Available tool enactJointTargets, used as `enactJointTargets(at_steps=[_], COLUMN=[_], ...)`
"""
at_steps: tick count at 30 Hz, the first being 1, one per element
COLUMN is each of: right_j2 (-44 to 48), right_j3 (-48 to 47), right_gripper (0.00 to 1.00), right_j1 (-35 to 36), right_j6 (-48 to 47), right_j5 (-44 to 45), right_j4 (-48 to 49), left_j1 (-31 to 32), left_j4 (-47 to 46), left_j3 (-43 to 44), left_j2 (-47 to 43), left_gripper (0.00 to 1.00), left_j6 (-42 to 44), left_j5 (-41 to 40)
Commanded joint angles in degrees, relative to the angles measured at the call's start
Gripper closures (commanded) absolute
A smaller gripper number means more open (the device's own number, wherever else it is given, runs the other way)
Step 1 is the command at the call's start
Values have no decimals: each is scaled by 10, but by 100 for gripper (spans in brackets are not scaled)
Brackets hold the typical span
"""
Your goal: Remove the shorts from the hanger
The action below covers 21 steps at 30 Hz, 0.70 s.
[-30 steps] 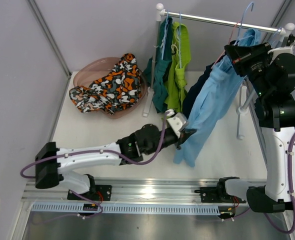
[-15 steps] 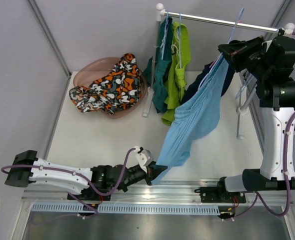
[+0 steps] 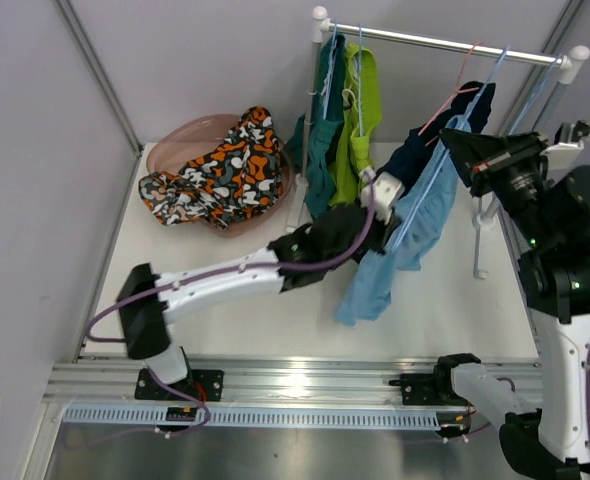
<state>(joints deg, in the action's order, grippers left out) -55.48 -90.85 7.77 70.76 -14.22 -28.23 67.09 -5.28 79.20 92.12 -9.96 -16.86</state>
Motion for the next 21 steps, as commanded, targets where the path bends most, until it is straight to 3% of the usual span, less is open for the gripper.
enactJointTargets(at_steps=[1, 4, 7, 8, 11, 15, 18, 21], right_j2=[14, -10, -47, -59, -91, -124, -140, -142], right_j3=[-19, -62, -111, -119, -96, -67, -41, -21], right_gripper=[100, 100, 100, 100, 100, 100, 100, 100], right_j1=[1, 1, -21, -37, -111, -162, -186, -195], right_j6=[27, 9, -24, -24, 4, 12, 37, 34], right_j5=[-5, -20, -24, -56, -133, -166, -191, -192], right_j4=[86, 65, 40, 40, 88, 140, 177, 191], left_j1=[-38, -39, -28, -28, -25, -28, -48, -111], left_j4=[112, 163, 92, 79, 126, 228, 321, 372], left_j3=[189, 223, 78, 13, -68, -65, -9, 57], left_j2=[102, 120, 42, -28, -172, -324, -356, -346], left_gripper=[100, 100, 100, 100, 100, 100, 100, 100], left_j6=[20, 10, -21, -34, -77, -27, 14, 47], left_j5=[79, 87, 83, 83, 40, -36, -94, -95])
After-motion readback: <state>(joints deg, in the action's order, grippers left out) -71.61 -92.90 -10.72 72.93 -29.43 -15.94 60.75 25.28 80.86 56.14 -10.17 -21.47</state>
